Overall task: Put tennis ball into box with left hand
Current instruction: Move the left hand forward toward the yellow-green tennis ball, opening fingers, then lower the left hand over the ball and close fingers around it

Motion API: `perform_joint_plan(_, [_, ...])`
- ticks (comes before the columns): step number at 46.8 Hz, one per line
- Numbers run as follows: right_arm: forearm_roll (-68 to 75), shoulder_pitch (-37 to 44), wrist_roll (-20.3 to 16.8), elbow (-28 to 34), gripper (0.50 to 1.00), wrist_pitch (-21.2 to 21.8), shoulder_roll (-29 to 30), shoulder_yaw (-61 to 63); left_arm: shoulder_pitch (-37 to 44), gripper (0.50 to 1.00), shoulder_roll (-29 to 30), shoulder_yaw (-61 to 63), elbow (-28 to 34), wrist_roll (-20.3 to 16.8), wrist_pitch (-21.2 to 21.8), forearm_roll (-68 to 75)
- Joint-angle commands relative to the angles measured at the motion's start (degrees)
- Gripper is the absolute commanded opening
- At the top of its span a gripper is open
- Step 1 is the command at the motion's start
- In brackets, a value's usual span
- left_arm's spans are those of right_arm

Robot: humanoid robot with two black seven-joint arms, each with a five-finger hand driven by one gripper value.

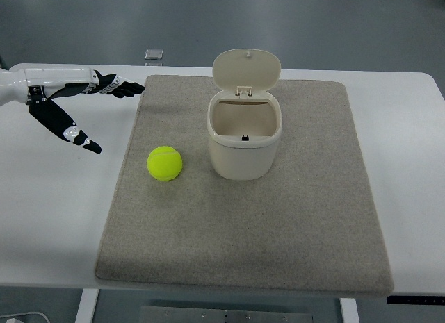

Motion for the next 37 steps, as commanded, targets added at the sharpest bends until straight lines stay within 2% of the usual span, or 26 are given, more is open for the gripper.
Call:
perform_joint_plan(1, [0.0, 0.0, 0.0, 0.0, 0.938, 0.0, 0.0, 0.0, 0.1, 0.992, -0.1, 0.2, -1.2, -0.3, 0.6, 5.9])
perform_joint_plan(10, [0.0, 0.0, 0.0, 0.0, 0.938, 0.0, 0.0, -0.1, 0.3, 0.992, -2.9, 0.6, -2.1, -2.5, 6.2, 19.1])
perform_joint_plan(20, [0.0, 0.0, 0.0, 0.0, 0.938, 0.0, 0.0, -0.1, 4.0, 0.992, -9.0, 1.1, -1.7, -2.6, 15.7, 28.8])
perform_joint_plan(31, [0.0, 0.0, 0.0, 0.0, 0.940, 0.0, 0.0, -0.1, 4.0, 0.992, -15.3, 8.3, 3.4, -2.3, 22.0, 35.3])
perform_joint_plan(37, [0.0, 0.0, 0.0, 0.0, 0.940, 0.0, 0.0, 0.0, 4.0, 0.992, -16.9, 9.2, 5.1, -2.3, 23.5, 37.5])
